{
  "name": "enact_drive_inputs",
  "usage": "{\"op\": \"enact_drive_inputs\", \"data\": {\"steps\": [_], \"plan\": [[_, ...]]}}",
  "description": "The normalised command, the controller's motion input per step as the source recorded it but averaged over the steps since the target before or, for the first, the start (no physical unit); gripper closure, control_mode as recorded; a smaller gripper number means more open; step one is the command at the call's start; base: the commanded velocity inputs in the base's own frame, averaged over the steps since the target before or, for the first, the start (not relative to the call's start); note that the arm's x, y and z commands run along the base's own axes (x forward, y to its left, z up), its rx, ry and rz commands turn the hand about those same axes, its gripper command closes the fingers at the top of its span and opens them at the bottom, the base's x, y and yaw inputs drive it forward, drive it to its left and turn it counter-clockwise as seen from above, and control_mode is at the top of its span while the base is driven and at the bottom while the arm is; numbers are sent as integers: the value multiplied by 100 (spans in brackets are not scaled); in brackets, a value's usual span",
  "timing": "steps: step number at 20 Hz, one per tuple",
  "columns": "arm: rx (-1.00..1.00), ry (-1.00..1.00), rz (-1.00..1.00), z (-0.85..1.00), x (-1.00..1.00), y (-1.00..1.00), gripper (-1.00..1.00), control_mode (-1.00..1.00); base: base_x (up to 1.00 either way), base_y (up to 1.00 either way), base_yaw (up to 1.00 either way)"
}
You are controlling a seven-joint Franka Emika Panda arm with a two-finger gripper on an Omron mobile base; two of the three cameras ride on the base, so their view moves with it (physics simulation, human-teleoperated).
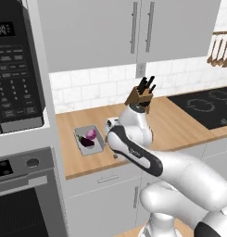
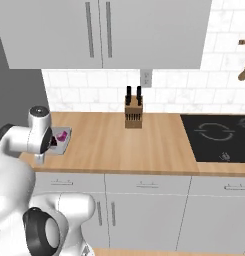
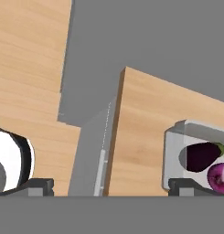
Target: Take the meat container that has the chicken drumstick and place it on the second highest rack of the freezer. Then take the vegetable container that has the eggplant and onion and place it on the highest rack of the freezer.
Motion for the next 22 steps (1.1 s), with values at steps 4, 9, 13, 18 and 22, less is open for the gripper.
{"op": "enact_drive_inputs", "data": {"steps": [4,9,13,18,22], "plan": [[0,1,-1,-19,27,12,-100,-100,0,0,0],[0,0,-5,-17,32,0,-100,-100,0,0,0],[-1,0,-7,-17,31,3,-100,-100,0,0,0],[-2,0,-6,-23,26,11,-100,-100,0,0,0],[-2,0,-6,-22,26,11,-100,-100,0,0,0]]}}
